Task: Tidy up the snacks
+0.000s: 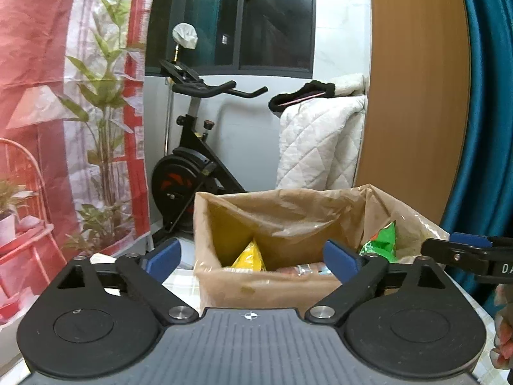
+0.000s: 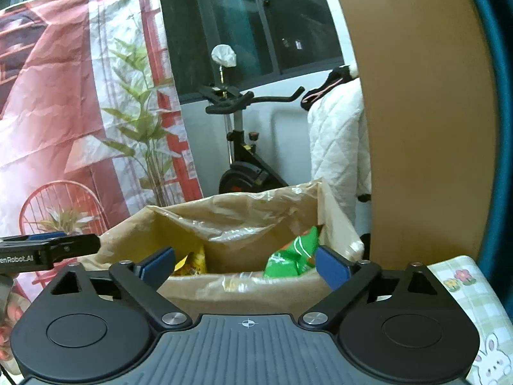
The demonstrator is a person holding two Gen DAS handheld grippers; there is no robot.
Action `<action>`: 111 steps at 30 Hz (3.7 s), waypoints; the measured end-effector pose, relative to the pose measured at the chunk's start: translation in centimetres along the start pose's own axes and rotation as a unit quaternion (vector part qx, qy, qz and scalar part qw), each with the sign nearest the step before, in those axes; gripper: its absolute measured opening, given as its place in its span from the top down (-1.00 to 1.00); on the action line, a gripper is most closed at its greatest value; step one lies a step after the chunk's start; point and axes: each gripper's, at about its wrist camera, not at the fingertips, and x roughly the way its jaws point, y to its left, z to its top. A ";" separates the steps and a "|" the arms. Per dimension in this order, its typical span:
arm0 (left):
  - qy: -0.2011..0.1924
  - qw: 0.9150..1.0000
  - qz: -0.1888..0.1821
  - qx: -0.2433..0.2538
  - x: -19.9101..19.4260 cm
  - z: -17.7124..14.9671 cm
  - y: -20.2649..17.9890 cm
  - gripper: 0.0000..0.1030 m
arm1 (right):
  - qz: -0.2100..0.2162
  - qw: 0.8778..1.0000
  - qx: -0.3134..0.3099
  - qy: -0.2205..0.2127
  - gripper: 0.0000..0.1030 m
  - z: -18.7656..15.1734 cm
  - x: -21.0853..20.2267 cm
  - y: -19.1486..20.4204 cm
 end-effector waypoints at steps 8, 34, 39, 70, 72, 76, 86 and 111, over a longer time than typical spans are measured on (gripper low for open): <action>0.003 1.000 -0.012 -0.009 -2.6 -2.4 0.2 -1.00 | -0.027 1.000 -0.003 0.007 -0.98 -3.4 -3.0 0.1; 0.062 0.997 0.054 -0.012 -3.3 -10.4 1.6 -1.00 | -0.073 0.992 0.067 0.083 -0.99 -15.2 -2.1 -5.8; 0.092 0.994 0.037 -0.037 -2.1 -11.5 1.8 -1.00 | -0.085 0.990 0.013 0.113 -0.99 -16.0 -0.5 -4.9; 0.212 0.976 -0.025 -0.042 5.8 -14.9 -0.1 -0.63 | -0.033 0.976 -0.036 0.211 -0.12 -17.4 8.9 -2.5; 0.226 0.973 -0.025 -0.041 6.8 -15.2 -0.5 -0.63 | -0.025 0.976 -0.027 0.213 -0.11 -17.5 8.5 -2.7; 0.249 0.967 -0.018 -0.056 8.2 -15.6 -0.7 -0.66 | -0.020 0.978 -0.021 0.207 -0.10 -17.8 7.6 -2.9; 0.258 0.966 0.015 -0.009 9.4 -15.9 -2.9 -0.85 | -0.014 0.979 -0.017 0.204 -0.11 -17.5 7.3 -3.4; 0.221 0.975 -0.006 -0.026 6.8 -16.3 -2.0 0.28 | -0.002 0.980 -0.003 0.199 -0.03 -18.1 5.9 -2.7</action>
